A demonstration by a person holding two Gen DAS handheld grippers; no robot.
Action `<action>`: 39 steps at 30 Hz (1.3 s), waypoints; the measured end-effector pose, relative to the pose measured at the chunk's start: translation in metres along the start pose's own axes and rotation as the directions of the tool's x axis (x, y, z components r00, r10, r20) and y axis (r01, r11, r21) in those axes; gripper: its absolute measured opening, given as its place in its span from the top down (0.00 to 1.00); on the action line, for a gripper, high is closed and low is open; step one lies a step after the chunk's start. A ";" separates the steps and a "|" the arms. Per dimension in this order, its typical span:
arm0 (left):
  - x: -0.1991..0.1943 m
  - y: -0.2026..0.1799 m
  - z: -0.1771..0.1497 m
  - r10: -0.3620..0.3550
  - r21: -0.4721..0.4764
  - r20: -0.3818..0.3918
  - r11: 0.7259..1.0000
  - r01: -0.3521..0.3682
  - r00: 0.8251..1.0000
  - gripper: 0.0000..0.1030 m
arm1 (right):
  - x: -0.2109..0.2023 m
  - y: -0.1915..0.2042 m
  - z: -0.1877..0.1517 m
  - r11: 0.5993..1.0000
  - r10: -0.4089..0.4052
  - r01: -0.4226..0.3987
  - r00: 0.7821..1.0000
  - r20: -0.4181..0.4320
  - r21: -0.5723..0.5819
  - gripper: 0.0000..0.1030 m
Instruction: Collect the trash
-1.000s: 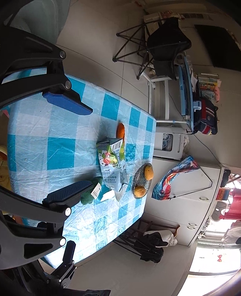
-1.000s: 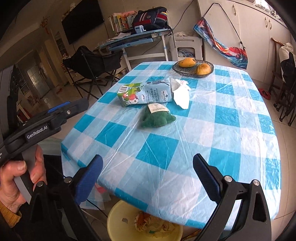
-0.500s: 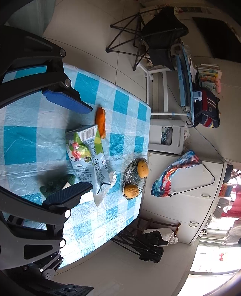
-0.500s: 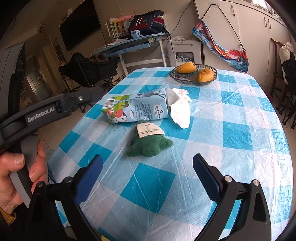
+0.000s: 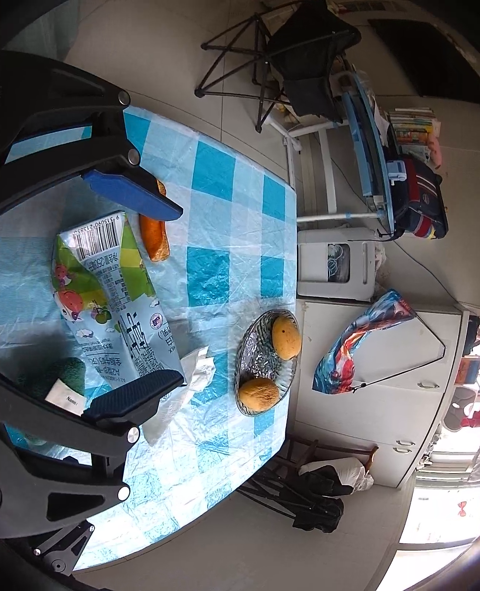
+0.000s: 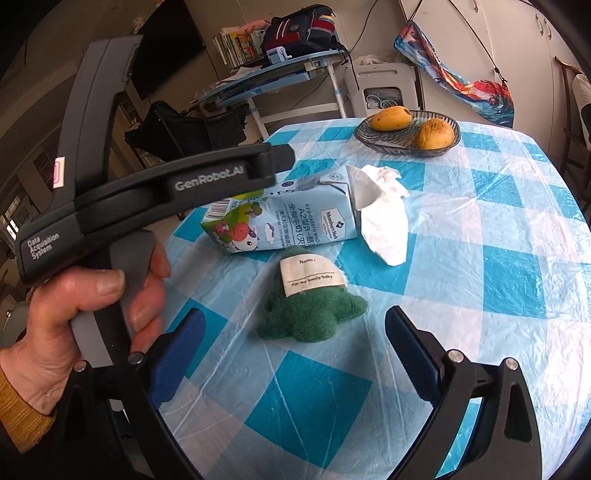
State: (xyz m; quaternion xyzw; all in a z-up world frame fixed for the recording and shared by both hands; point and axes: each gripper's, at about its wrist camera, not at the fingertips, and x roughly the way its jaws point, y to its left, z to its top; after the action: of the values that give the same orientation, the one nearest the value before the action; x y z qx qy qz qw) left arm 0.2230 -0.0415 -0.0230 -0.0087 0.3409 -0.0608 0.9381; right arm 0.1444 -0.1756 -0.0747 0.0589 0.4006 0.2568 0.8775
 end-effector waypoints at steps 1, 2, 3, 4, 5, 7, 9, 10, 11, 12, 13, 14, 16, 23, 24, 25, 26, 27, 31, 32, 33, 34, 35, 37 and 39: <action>0.004 -0.001 -0.001 -0.002 0.001 -0.015 1.000 0.002 1.000 0.22 | 0.001 0.000 0.000 1.000 0.002 -0.002 1.000 -0.003 0.000 0.09; 0.009 -0.002 -0.002 -0.008 0.007 -0.039 1.000 0.008 0.999 0.22 | 0.002 0.000 -0.001 1.000 0.004 -0.004 1.000 -0.012 0.003 0.09; 0.013 -0.004 -0.004 -0.014 0.015 -0.061 1.000 0.015 0.998 0.21 | 0.003 -0.001 -0.001 1.000 0.005 -0.004 1.000 -0.020 0.009 0.09; 0.011 -0.004 -0.006 -0.017 0.007 -0.046 1.000 0.017 0.999 0.21 | 0.003 -0.002 -0.002 1.000 0.005 -0.004 1.000 -0.023 0.020 0.09; 0.011 -0.005 -0.006 -0.020 0.010 -0.055 1.000 0.020 0.998 0.21 | 0.002 -0.005 -0.002 0.999 0.003 -0.002 1.000 -0.027 0.035 0.09; 0.008 -0.007 -0.007 -0.050 0.020 -0.086 0.998 0.051 0.995 0.21 | 0.001 -0.010 -0.004 0.998 -0.009 0.012 0.999 -0.036 0.065 0.09; 0.002 -0.011 -0.012 -0.078 0.045 -0.112 0.996 0.083 0.991 0.21 | -0.003 -0.012 -0.006 0.997 -0.026 0.029 0.999 -0.036 0.073 0.09; -0.002 -0.013 -0.014 -0.098 0.056 -0.128 0.993 0.106 0.987 0.21 | -0.004 -0.012 -0.007 0.997 -0.037 0.039 0.999 -0.036 0.071 0.09; -0.006 -0.015 -0.018 -0.122 0.061 -0.148 0.989 0.132 0.981 0.21 | -0.007 -0.012 -0.008 0.996 -0.048 0.051 0.998 -0.034 0.072 0.09; -0.010 -0.017 -0.021 -0.144 0.063 -0.166 0.986 0.156 0.976 0.21 | -0.009 -0.013 -0.010 0.995 -0.062 0.065 0.997 -0.036 0.075 0.09; -0.015 -0.018 -0.026 -0.159 0.067 -0.181 0.983 0.173 0.971 0.21 | -0.010 -0.015 -0.012 0.993 -0.079 0.082 0.996 -0.040 0.079 0.09; -0.020 -0.019 -0.030 -0.171 0.067 -0.193 0.980 0.187 0.966 0.21 | -0.012 -0.016 -0.013 0.992 -0.094 0.097 0.995 -0.042 0.081 0.09; -0.029 -0.019 -0.037 -0.184 0.064 -0.210 0.977 0.202 0.960 0.21 | -0.015 -0.017 -0.016 0.989 -0.125 0.128 0.991 -0.049 0.074 0.08; -0.049 -0.010 -0.077 -0.166 0.026 -0.306 0.983 0.182 0.938 0.21 | -0.022 -0.012 -0.030 0.980 -0.198 0.199 0.979 -0.053 0.010 0.07; -0.053 -0.008 -0.082 -0.164 0.018 -0.304 0.984 0.177 0.939 0.21 | -0.023 -0.011 -0.032 0.981 -0.194 0.195 0.980 -0.051 0.011 0.07; -0.058 -0.006 -0.085 -0.161 0.008 -0.294 0.985 0.171 0.942 0.22 | -0.024 -0.010 -0.034 0.982 -0.189 0.189 0.981 -0.050 0.012 0.07; -0.063 -0.005 -0.087 -0.160 0.000 -0.285 0.986 0.167 0.945 0.22 | -0.026 -0.009 -0.035 0.983 -0.182 0.183 0.982 -0.049 0.015 0.07; -0.069 -0.004 -0.089 -0.161 -0.008 -0.273 0.986 0.165 0.948 0.21 | -0.027 -0.008 -0.037 0.985 -0.173 0.174 0.984 -0.045 0.020 0.07; -0.090 -0.002 -0.099 -0.162 -0.034 -0.220 0.987 0.158 0.962 0.21 | -0.033 -0.002 -0.046 0.987 -0.161 0.162 0.986 -0.036 0.015 0.07; -0.094 -0.002 -0.101 -0.162 -0.038 -0.209 0.987 0.157 0.964 0.21 | -0.034 0.000 -0.047 0.987 -0.159 0.160 0.987 -0.034 0.016 0.07; -0.099 -0.002 -0.104 -0.160 -0.040 -0.199 0.987 0.156 0.967 0.21 | -0.036 0.001 -0.049 0.987 -0.160 0.161 0.987 -0.030 0.018 0.07; -0.103 -0.002 -0.106 -0.158 -0.040 -0.190 0.987 0.153 0.969 0.21 | -0.039 0.001 -0.051 0.986 -0.165 0.165 0.986 -0.024 0.019 0.07; -0.105 -0.002 -0.107 -0.156 -0.039 -0.183 0.988 0.151 0.971 0.21 | -0.041 0.001 -0.053 0.985 -0.169 0.170 0.985 -0.020 0.022 0.07; -0.112 -0.001 -0.111 -0.159 -0.043 -0.171 0.987 0.154 0.972 0.21 | -0.044 0.001 -0.056 0.984 -0.178 0.178 0.984 -0.015 0.026 0.07; -0.116 0.000 -0.113 -0.165 -0.050 -0.163 0.986 0.158 0.973 0.21 | -0.047 0.000 -0.058 0.982 -0.185 0.186 0.983 -0.011 0.031 0.07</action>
State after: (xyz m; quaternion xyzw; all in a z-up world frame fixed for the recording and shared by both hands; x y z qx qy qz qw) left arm 0.0622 -0.0246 -0.0358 -0.0485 0.4174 -0.1311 0.8979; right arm 0.0761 -0.2045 -0.0819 0.0342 0.4120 0.1677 0.8949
